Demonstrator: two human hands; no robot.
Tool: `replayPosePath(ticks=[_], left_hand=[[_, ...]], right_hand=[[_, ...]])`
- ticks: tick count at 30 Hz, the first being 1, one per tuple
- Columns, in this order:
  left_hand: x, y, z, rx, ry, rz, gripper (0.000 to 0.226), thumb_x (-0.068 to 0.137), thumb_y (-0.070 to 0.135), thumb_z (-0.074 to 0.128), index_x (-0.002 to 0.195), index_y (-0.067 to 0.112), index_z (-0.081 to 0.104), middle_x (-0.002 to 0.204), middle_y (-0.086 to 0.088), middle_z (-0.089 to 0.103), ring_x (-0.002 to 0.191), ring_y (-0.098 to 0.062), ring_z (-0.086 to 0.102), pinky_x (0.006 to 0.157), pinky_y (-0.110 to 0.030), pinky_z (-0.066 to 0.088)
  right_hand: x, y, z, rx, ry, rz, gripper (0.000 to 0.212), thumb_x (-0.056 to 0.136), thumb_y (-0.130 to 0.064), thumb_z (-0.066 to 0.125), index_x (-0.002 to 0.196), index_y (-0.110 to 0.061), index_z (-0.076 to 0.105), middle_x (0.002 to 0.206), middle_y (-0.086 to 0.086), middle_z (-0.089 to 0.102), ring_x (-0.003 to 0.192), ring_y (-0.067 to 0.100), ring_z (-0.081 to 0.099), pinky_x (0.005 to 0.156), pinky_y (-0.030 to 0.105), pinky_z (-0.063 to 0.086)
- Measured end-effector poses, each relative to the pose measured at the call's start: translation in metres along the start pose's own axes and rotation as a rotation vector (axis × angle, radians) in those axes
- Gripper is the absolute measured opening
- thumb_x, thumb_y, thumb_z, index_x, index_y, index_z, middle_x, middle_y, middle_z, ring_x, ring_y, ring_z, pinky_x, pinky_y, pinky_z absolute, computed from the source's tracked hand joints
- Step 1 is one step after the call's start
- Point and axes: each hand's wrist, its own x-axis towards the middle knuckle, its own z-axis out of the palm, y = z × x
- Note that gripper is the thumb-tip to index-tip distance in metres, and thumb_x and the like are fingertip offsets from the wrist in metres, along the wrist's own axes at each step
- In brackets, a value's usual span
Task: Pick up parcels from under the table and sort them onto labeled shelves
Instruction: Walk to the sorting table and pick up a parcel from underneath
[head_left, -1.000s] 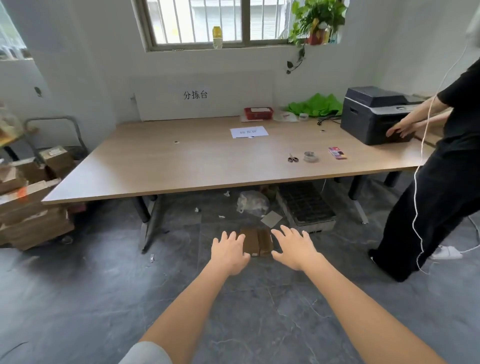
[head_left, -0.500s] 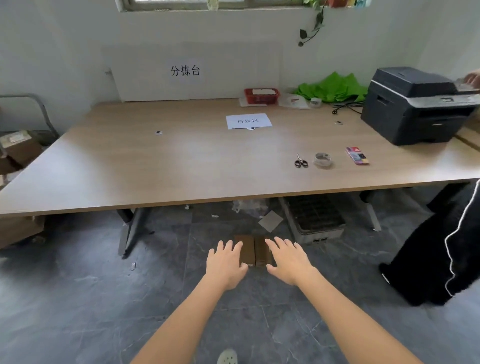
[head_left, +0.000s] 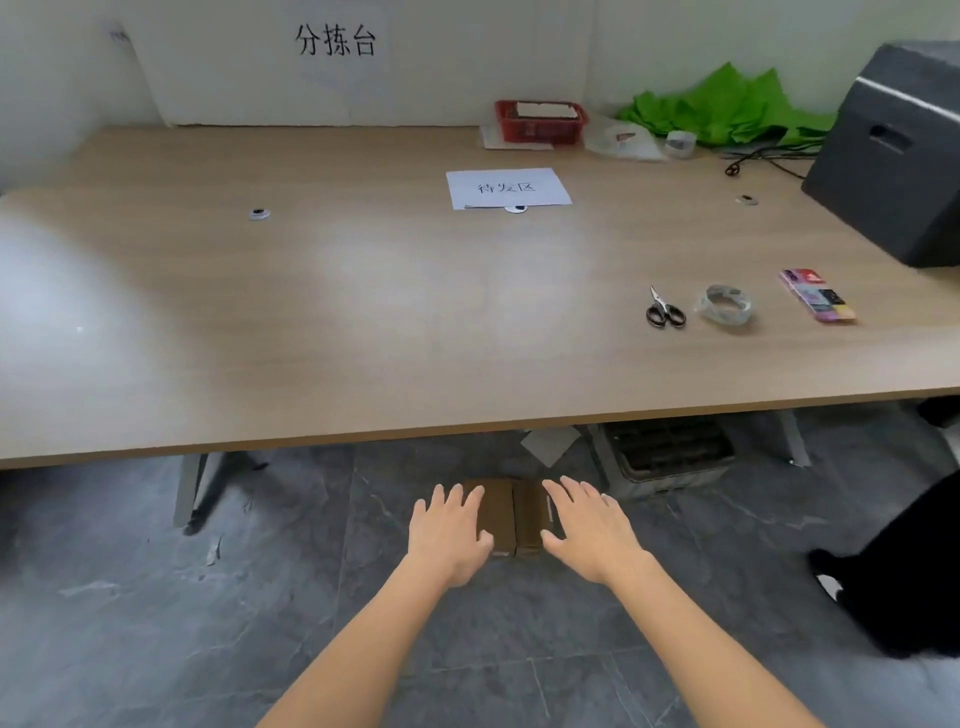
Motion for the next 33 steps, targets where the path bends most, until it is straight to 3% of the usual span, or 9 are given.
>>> replayPosePath(ticks=[4,13,18,23,26,27,30,33], left_hand=[[0.083,-0.019,0.088,0.025,-0.016,0.006,0.066,0.087,0.044,0.037,0.147,0.024,0.017,0.153,-0.007,0.029,0.142,-0.031,0.021,0.112,-0.047,0.024],[0.272,-0.072,0.303,0.071,0.028,0.019,0.068,0.088,0.039,0.042,0.147,0.019,0.015,0.15,-0.01,0.031,0.138,-0.031,0.028,0.108,-0.047,0.034],[0.339,-0.101,0.395,-0.055,0.001,-0.022,0.065,0.089,0.033,0.045,0.146,0.02,0.017,0.142,-0.01,0.039,0.13,-0.032,0.038,0.1,-0.046,0.043],[0.38,-0.116,0.443,-0.354,-0.046,-0.135,0.071,0.087,0.03,0.049,0.148,0.022,0.012,0.136,-0.013,0.045,0.117,-0.032,0.05,0.088,-0.042,0.05],[0.39,-0.115,0.456,-0.639,-0.058,-0.207,0.07,0.087,0.023,0.051,0.146,0.018,0.014,0.111,-0.012,0.059,0.078,-0.022,0.06,0.057,-0.028,0.047],[0.391,-0.113,0.459,-0.694,-0.061,-0.232,0.068,0.087,0.023,0.052,0.145,0.017,0.017,0.104,-0.009,0.059,0.073,-0.019,0.058,0.054,-0.026,0.045],[0.394,-0.109,0.469,-0.773,-0.058,-0.265,0.065,0.085,0.023,0.055,0.14,0.013,0.023,0.104,-0.008,0.059,0.085,-0.024,0.06,0.066,-0.03,0.047],[0.397,-0.107,0.464,-0.808,-0.045,-0.29,0.062,0.085,0.027,0.056,0.138,0.012,0.028,0.114,-0.011,0.061,0.096,-0.026,0.061,0.077,-0.033,0.05]], right_hand=[[0.077,0.027,0.082,0.008,0.003,-0.001,0.068,0.089,-0.044,0.045,0.148,-0.021,0.018,0.152,0.007,0.03,0.136,0.029,0.032,0.11,0.043,0.03],[0.263,0.082,0.299,0.071,0.058,0.044,0.07,0.09,-0.046,0.047,0.148,-0.024,0.015,0.155,0.009,0.023,0.14,0.031,0.027,0.11,0.046,0.034],[0.338,0.091,0.4,0.165,0.042,0.046,0.066,0.093,-0.045,0.044,0.148,-0.019,0.017,0.148,0.012,0.035,0.134,0.031,0.036,0.103,0.044,0.038],[0.376,0.093,0.453,0.317,-0.002,0.067,0.069,0.093,-0.042,0.045,0.15,-0.021,0.012,0.147,0.012,0.037,0.128,0.031,0.044,0.098,0.044,0.045],[0.388,0.092,0.467,0.403,-0.034,0.102,0.073,0.093,-0.041,0.047,0.15,-0.017,0.008,0.147,0.014,0.036,0.128,0.031,0.045,0.1,0.041,0.044],[0.39,0.091,0.471,0.445,-0.052,0.113,0.075,0.093,-0.041,0.048,0.151,-0.016,0.006,0.148,0.015,0.035,0.129,0.031,0.044,0.102,0.04,0.042],[0.394,0.088,0.48,0.538,-0.079,0.143,0.081,0.092,-0.039,0.051,0.151,-0.016,0.001,0.151,0.016,0.031,0.13,0.032,0.043,0.102,0.036,0.039],[0.397,0.086,0.479,0.564,-0.034,0.153,0.081,0.091,-0.04,0.052,0.151,-0.02,0.0,0.143,0.017,0.041,0.117,0.03,0.054,0.086,0.031,0.044]])
